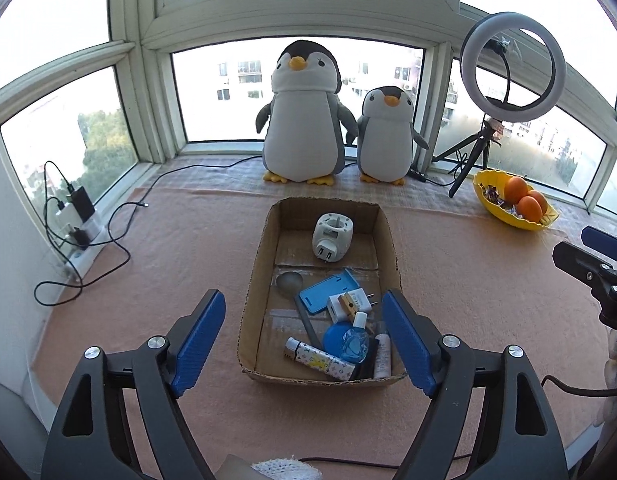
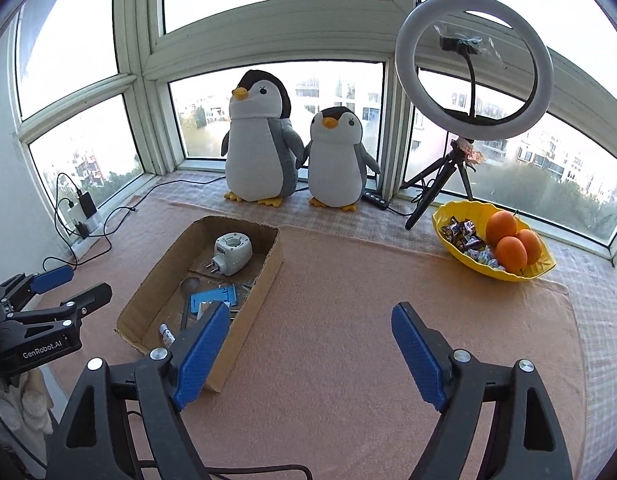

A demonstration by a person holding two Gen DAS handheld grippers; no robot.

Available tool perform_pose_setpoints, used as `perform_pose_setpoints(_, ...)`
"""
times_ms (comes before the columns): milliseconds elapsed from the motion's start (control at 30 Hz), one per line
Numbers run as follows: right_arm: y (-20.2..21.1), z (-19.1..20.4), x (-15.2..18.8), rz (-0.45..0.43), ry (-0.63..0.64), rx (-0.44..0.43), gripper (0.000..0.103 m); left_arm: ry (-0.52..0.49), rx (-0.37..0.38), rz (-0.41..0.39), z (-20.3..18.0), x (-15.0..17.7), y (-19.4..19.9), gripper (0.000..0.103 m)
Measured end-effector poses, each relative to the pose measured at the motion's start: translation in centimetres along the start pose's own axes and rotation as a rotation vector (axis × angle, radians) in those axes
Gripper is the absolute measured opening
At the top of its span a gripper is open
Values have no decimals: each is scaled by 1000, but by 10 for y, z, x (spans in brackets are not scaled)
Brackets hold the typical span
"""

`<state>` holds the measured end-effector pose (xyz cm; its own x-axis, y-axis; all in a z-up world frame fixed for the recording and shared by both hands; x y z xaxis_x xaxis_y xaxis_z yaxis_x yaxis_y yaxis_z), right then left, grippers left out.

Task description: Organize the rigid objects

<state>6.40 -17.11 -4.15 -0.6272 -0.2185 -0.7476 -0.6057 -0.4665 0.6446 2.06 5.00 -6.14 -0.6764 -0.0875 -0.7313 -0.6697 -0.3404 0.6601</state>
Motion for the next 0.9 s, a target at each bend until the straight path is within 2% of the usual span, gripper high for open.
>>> perform_pose_setpoints(233, 9, -2, -2, -28, -12, 33, 80, -16, 14, -27, -7, -5, 8, 81)
perform_pose_setpoints(900, 0, 3, 4, -2, -19, 12, 80, -14, 12, -7, -8, 0, 5, 81)
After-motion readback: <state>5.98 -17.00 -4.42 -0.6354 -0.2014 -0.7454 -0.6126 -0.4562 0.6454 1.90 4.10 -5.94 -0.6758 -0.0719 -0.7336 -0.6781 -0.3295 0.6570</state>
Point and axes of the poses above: each gripper's, at about its wrist camera, not at the fingertips, and y roughly against the way its jaws point, z to its left, x to its underside, the point moved 5 cm from there along -y, roughly the way its jaws point, and after that the axes turned 15 degrees about -x, right-handed, at the moved point
